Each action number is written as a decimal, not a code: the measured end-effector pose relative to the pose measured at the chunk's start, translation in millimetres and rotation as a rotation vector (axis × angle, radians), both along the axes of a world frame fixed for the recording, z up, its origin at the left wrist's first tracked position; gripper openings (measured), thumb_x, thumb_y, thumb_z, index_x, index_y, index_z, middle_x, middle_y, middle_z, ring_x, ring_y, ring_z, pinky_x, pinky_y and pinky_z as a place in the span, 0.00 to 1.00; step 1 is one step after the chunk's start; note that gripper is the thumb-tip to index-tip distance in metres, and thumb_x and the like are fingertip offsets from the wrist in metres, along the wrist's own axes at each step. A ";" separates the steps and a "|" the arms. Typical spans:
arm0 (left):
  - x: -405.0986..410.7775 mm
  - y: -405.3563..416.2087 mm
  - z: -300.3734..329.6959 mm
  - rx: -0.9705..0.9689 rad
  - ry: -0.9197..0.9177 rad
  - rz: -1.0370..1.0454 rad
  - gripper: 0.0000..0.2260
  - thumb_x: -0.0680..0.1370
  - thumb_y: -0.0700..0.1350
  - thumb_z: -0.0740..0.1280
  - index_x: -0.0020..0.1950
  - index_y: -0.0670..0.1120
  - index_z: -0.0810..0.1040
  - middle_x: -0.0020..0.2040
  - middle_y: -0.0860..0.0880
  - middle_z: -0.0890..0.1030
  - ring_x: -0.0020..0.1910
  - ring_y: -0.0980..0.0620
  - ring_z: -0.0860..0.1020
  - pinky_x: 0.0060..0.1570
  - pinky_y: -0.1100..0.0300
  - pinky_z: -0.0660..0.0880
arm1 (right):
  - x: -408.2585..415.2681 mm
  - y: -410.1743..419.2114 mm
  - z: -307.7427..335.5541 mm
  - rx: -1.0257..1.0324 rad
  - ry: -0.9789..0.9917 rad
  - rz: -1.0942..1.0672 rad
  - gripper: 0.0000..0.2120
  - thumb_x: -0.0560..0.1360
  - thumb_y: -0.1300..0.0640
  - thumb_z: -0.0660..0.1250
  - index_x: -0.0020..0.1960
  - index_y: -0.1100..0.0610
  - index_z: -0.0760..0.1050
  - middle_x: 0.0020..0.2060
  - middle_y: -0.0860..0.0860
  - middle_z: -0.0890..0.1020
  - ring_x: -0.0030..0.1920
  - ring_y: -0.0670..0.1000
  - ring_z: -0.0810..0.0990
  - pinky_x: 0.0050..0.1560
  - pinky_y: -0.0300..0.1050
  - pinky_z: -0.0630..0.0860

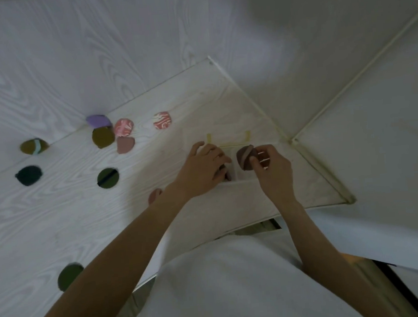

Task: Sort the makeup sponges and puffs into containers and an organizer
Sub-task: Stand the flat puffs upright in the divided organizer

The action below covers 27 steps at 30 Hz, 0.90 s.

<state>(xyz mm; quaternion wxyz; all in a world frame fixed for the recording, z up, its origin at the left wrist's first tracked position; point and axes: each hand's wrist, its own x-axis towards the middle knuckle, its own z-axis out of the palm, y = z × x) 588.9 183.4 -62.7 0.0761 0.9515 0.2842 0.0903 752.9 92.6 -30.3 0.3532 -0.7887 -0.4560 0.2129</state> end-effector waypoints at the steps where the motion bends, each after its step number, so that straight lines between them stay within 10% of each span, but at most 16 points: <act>1: -0.4 1.3 -1.2 0.022 0.005 -0.017 0.13 0.75 0.51 0.58 0.49 0.51 0.80 0.48 0.51 0.79 0.53 0.47 0.76 0.62 0.50 0.58 | 2.0 1.5 -0.6 0.001 0.008 0.008 0.06 0.75 0.59 0.66 0.51 0.58 0.75 0.41 0.51 0.81 0.37 0.48 0.77 0.40 0.44 0.75; 7: -8.7 -1.0 -0.9 0.076 0.020 -0.037 0.13 0.75 0.52 0.57 0.46 0.54 0.81 0.49 0.52 0.79 0.53 0.49 0.75 0.64 0.48 0.58 | -5.8 13.7 -0.2 0.018 0.025 0.077 0.07 0.73 0.57 0.69 0.49 0.57 0.74 0.34 0.47 0.79 0.33 0.47 0.78 0.36 0.38 0.73; 14: -13.2 -5.2 -3.5 0.108 -0.055 -0.024 0.12 0.74 0.52 0.60 0.47 0.52 0.82 0.50 0.52 0.81 0.55 0.47 0.77 0.64 0.45 0.60 | -29.4 33.8 -15.4 -0.215 -0.490 0.378 0.07 0.78 0.59 0.59 0.52 0.61 0.72 0.45 0.57 0.78 0.42 0.58 0.78 0.36 0.46 0.64; 21: -16.7 -6.2 -6.8 0.096 -0.025 -0.022 0.20 0.73 0.61 0.59 0.53 0.51 0.81 0.53 0.51 0.80 0.59 0.48 0.75 0.67 0.43 0.54 | -8.3 43.1 -0.5 -0.267 -0.477 0.532 0.11 0.72 0.57 0.66 0.53 0.58 0.81 0.52 0.57 0.75 0.54 0.58 0.69 0.53 0.45 0.64; 27: 5.2 -4.1 7.2 0.152 0.048 0.037 0.09 0.71 0.49 0.65 0.39 0.46 0.82 0.40 0.48 0.81 0.45 0.45 0.77 0.54 0.51 0.61 | -6.4 41.9 -2.4 -0.253 -0.507 0.515 0.14 0.74 0.55 0.66 0.57 0.58 0.77 0.54 0.57 0.75 0.54 0.58 0.69 0.54 0.47 0.67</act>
